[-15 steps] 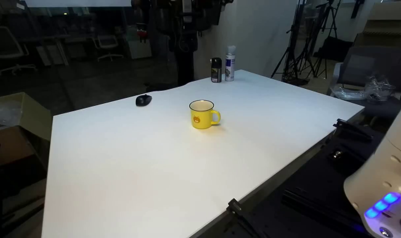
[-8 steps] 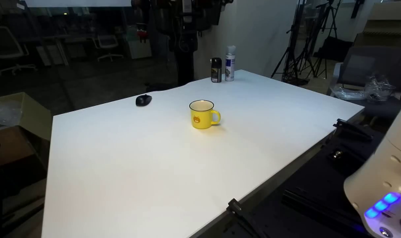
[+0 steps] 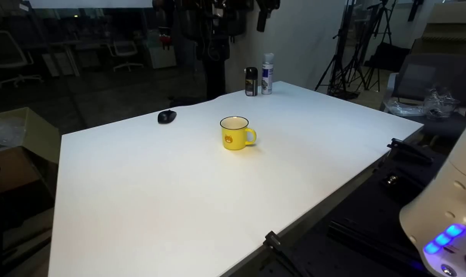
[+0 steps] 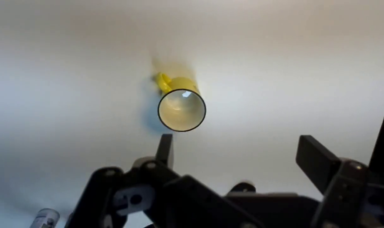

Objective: Move the cup on the table to the right

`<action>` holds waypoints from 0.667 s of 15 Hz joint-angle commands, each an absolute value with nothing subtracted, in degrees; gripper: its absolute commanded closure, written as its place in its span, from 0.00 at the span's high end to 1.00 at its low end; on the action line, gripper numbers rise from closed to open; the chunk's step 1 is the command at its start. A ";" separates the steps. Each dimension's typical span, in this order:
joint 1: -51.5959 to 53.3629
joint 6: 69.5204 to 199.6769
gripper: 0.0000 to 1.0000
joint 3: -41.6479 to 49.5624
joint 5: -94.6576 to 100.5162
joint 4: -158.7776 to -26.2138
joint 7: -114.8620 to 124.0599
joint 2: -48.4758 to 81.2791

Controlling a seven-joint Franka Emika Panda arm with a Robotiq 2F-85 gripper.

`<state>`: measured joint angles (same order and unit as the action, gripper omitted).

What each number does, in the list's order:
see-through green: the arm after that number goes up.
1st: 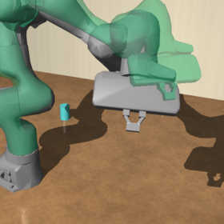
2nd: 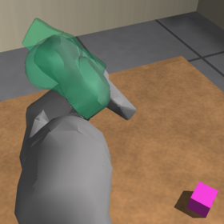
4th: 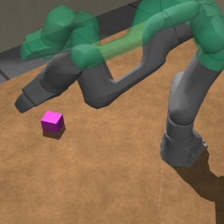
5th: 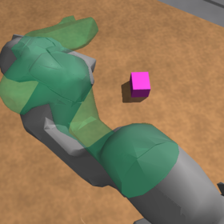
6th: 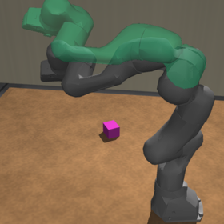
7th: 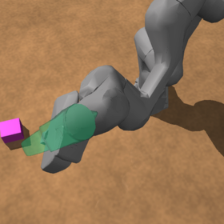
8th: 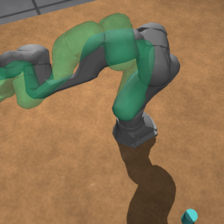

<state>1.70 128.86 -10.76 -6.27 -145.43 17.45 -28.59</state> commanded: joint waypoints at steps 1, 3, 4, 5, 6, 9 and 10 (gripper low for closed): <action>-4.69 130.06 1.00 -11.21 1.95 -144.55 25.01 -22.98; -5.82 128.15 1.00 -10.18 2.98 -144.59 26.78 -20.73; -5.88 127.57 1.00 -9.47 2.50 -144.87 26.90 -20.01; -5.77 126.97 1.00 -8.76 1.63 -144.99 26.80 -19.40; -4.81 128.50 1.00 -8.28 1.87 -145.53 24.14 -20.40; -4.88 128.22 1.00 -7.54 1.80 -145.53 24.61 -18.93; -4.88 128.19 1.00 -7.56 1.79 -145.53 24.79 -18.93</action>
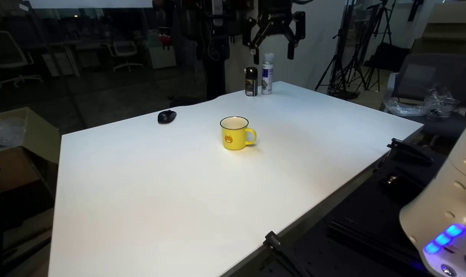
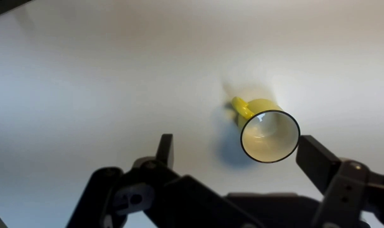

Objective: Move the cup on the table to the right

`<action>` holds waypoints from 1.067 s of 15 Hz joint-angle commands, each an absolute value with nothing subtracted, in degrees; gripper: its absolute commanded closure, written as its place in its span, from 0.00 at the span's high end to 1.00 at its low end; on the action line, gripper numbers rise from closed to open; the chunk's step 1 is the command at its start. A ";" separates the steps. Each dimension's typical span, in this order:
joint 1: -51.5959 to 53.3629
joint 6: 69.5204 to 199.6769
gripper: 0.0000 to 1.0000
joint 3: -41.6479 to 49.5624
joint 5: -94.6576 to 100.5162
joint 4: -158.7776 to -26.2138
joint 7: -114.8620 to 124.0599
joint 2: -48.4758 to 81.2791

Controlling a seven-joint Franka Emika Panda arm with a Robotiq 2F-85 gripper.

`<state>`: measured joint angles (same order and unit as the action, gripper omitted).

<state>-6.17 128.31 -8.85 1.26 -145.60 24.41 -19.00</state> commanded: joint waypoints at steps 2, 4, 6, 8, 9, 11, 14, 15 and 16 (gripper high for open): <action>-4.87 128.17 1.00 -7.57 1.78 -145.53 24.96 -18.96; -5.02 127.11 1.00 -6.67 1.10 -142.74 24.23 -15.33; -5.28 125.78 1.00 -4.97 0.24 -139.25 21.96 -10.36; -5.49 124.46 1.00 -3.26 0.07 -135.57 20.11 -5.14; -5.64 124.13 1.00 -2.38 0.65 -133.18 19.18 -1.76; -5.30 122.59 1.00 -0.84 1.22 -127.80 16.88 4.99; -3.56 117.74 1.00 -0.12 5.10 -118.92 12.76 15.07; -2.67 115.92 1.00 0.07 7.20 -116.20 12.88 17.82; -3.45 120.44 1.00 0.71 4.11 -123.78 12.85 11.40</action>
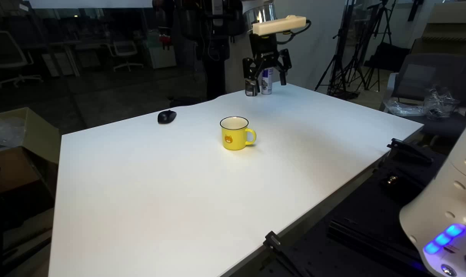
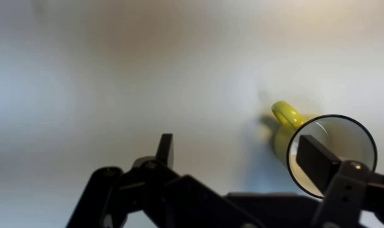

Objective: Move the cup on the table to the right

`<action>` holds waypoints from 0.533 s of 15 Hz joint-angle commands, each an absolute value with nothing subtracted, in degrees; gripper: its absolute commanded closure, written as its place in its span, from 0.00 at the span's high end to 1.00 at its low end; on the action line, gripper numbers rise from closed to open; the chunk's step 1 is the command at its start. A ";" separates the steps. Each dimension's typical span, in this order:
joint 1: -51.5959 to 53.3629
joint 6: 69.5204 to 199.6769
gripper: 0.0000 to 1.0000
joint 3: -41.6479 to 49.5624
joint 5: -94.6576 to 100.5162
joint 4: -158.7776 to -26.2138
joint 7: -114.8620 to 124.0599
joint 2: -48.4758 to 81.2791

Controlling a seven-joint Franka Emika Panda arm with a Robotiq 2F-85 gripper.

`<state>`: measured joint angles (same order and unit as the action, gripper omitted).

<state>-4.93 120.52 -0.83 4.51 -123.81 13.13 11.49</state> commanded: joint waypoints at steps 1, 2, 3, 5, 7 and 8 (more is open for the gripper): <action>-2.82 119.28 1.00 0.72 5.23 -121.17 12.77 14.40; -2.32 118.76 1.00 0.71 5.57 -119.36 12.74 16.52; -2.01 118.37 1.00 0.71 5.78 -118.25 12.72 17.76; -1.86 117.95 1.00 0.74 6.12 -117.47 12.71 18.33; 0.22 120.44 1.00 1.32 9.62 -117.01 16.25 19.63; 1.57 123.02 1.00 1.72 12.17 -117.18 18.11 20.20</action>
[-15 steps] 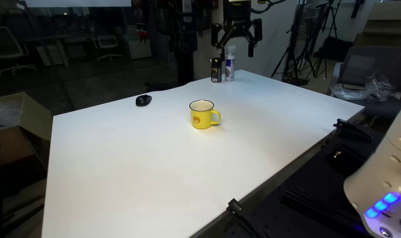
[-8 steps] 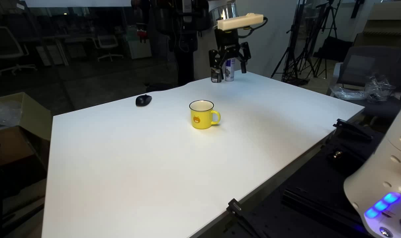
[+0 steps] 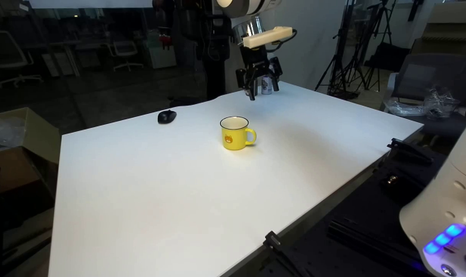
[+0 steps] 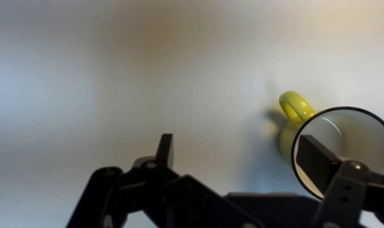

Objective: Move the cup on the table to the right

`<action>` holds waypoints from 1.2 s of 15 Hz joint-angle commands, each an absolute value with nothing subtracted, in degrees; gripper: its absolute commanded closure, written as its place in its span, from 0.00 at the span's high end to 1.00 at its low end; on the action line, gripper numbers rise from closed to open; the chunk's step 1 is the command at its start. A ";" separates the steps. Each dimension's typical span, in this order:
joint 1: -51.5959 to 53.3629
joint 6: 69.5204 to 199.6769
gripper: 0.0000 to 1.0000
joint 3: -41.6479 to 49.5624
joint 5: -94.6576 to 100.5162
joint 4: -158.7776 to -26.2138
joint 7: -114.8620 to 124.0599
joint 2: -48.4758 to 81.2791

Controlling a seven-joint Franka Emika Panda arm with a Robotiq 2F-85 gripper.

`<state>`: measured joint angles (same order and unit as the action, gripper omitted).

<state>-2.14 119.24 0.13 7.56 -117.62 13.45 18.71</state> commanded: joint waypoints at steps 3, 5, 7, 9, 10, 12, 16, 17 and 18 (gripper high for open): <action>5.15 131.18 1.00 2.93 18.21 -117.54 24.26 22.09; 7.56 136.46 1.00 3.52 20.91 -117.52 27.51 23.75; 6.83 134.22 1.00 3.12 17.81 -117.81 23.48 23.23; 6.91 134.13 1.00 3.20 17.64 -117.80 23.25 23.50; 6.78 134.12 1.00 3.42 17.66 -117.79 23.12 23.48; 6.90 134.73 1.00 3.04 18.13 -118.66 21.41 23.03; 6.58 135.66 1.00 0.93 17.76 -120.85 12.13 22.39; 6.47 136.01 1.00 0.29 17.56 -121.33 9.79 22.38; 6.57 136.12 1.00 -0.11 17.61 -121.73 8.26 22.43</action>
